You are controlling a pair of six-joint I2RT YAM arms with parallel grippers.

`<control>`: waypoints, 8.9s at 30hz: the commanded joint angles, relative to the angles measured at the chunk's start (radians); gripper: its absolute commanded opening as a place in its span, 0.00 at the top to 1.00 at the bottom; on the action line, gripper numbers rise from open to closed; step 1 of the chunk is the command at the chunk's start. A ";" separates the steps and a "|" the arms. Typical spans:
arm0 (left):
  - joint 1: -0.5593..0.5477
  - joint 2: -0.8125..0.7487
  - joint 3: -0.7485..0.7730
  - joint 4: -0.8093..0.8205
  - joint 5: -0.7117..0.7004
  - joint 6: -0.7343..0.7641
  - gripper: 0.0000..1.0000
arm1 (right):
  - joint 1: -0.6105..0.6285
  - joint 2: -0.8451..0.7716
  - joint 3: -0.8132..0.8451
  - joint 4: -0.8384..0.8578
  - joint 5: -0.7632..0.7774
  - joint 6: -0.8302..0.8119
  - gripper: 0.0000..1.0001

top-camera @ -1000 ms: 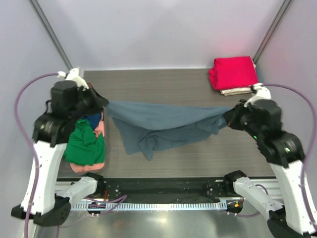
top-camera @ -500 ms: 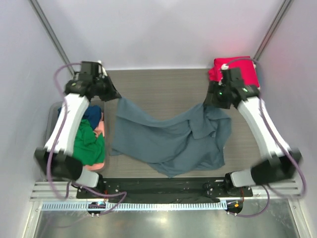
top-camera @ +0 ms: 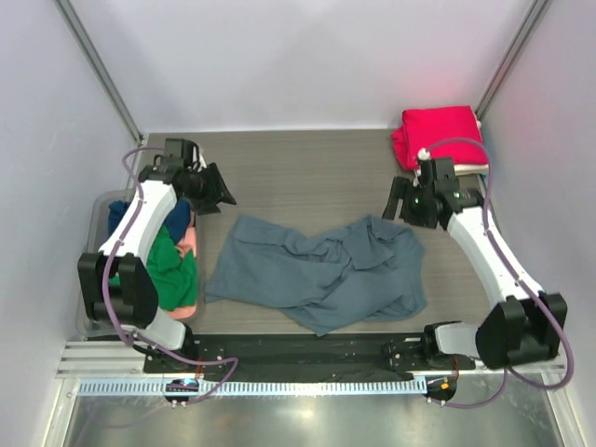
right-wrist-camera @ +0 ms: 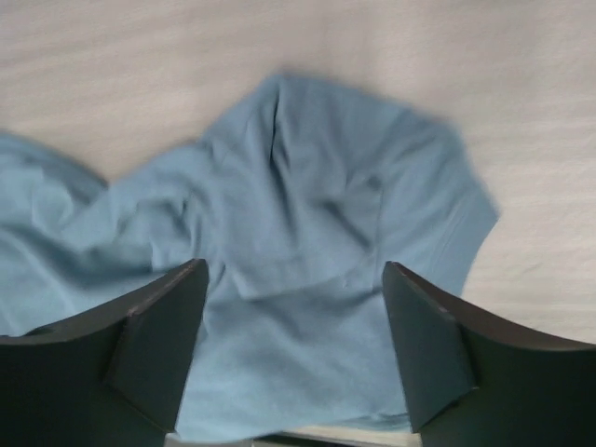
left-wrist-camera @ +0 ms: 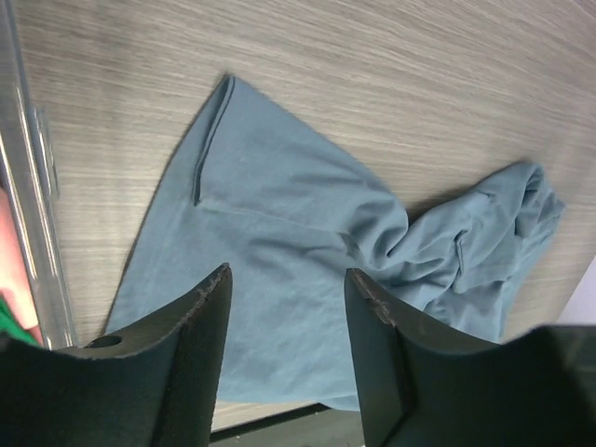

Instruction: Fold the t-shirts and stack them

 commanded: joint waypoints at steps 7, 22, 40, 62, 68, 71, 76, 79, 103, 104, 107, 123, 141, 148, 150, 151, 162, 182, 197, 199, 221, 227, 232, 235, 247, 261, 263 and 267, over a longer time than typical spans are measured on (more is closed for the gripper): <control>-0.060 -0.149 -0.240 0.184 -0.044 0.050 0.52 | 0.010 -0.121 -0.429 0.277 -0.241 0.118 0.27; -0.075 -0.162 -0.299 0.210 -0.031 0.072 0.59 | 0.017 0.020 -0.397 0.304 -0.056 0.081 0.33; -0.115 -0.154 -0.361 0.249 -0.133 -0.015 0.63 | 0.019 0.072 -0.387 0.341 -0.051 0.078 0.43; -0.121 0.061 -0.377 0.436 -0.260 -0.123 0.65 | 0.039 0.099 -0.397 0.372 -0.120 0.069 0.96; -0.121 0.090 -0.372 0.446 -0.275 -0.126 0.64 | 0.040 0.107 -0.397 0.376 -0.135 0.069 0.98; -0.121 0.096 -0.360 0.451 -0.275 -0.127 0.64 | 0.045 0.110 -0.397 0.378 -0.138 0.067 0.98; -0.121 0.098 -0.345 0.451 -0.275 -0.129 0.64 | 0.048 0.115 -0.397 0.383 -0.140 0.067 0.99; -0.121 0.101 -0.332 0.451 -0.274 -0.134 0.64 | 0.048 0.115 -0.397 0.383 -0.140 0.066 0.99; -0.133 0.073 -0.280 0.422 -0.226 -0.134 1.00 | 0.050 0.089 -0.399 0.393 -0.131 0.072 0.99; -0.136 0.064 -0.277 0.416 -0.220 -0.134 1.00 | 0.050 0.075 -0.399 0.392 -0.119 0.072 0.99; -0.135 0.004 -0.259 0.375 -0.223 -0.141 1.00 | 0.051 0.009 -0.384 0.372 -0.102 0.081 0.99; -0.136 -0.654 -0.061 0.173 -0.225 -0.112 1.00 | 0.050 -0.584 0.059 0.056 -0.062 0.124 0.99; -0.136 -1.000 0.155 0.234 -0.275 -0.011 0.99 | 0.050 -0.777 0.668 -0.033 0.171 -0.070 0.99; -0.136 -0.618 0.303 0.048 -0.431 -0.023 1.00 | 0.066 -0.325 0.720 -0.019 0.230 -0.132 0.99; -0.133 -0.459 0.318 0.045 -0.439 -0.020 1.00 | 0.065 -0.196 0.701 0.030 0.240 -0.147 0.99; -0.115 -0.394 0.320 0.046 -0.424 -0.028 1.00 | 0.065 -0.081 0.696 0.053 0.242 -0.152 0.99; 0.023 0.303 0.540 0.035 -0.137 -0.069 0.40 | 0.057 0.713 1.176 -0.044 0.151 -0.183 0.20; -0.109 -0.276 -0.146 0.126 -0.247 0.150 0.23 | 0.037 0.648 0.543 0.311 -0.088 -0.008 0.32; -0.109 -0.418 -0.340 0.161 -0.303 0.227 0.26 | 0.033 0.853 0.660 0.332 -0.089 0.054 0.35; -0.109 -0.419 -0.342 0.160 -0.304 0.233 0.27 | 0.033 0.847 0.654 0.332 -0.080 0.052 0.35; -0.109 -0.422 -0.355 0.163 -0.295 0.227 0.30 | 0.024 0.869 0.597 0.363 -0.069 0.040 0.38; -0.109 -0.422 -0.354 0.161 -0.294 0.228 0.30 | 0.024 0.876 0.601 0.369 -0.082 0.041 0.41; -0.109 -0.422 -0.352 0.161 -0.294 0.228 0.30 | 0.025 0.885 0.601 0.386 -0.126 0.064 0.69; -0.109 -0.421 -0.352 0.161 -0.295 0.230 0.31 | 0.033 0.886 0.606 0.422 -0.177 0.098 0.85; -0.107 -0.409 -0.352 0.172 -0.320 0.218 0.31 | 0.071 1.117 0.923 0.828 -0.678 0.401 0.32; -0.179 -0.013 -0.107 0.187 -0.343 0.020 0.30 | 0.024 0.489 0.305 0.298 0.156 0.017 0.16; -0.179 0.095 -0.070 0.203 -0.341 0.008 0.30 | 0.014 0.480 0.252 0.280 0.197 0.015 0.15; -0.179 0.261 0.055 0.216 -0.338 -0.002 0.30 | -0.001 0.506 0.239 0.255 0.213 0.003 0.16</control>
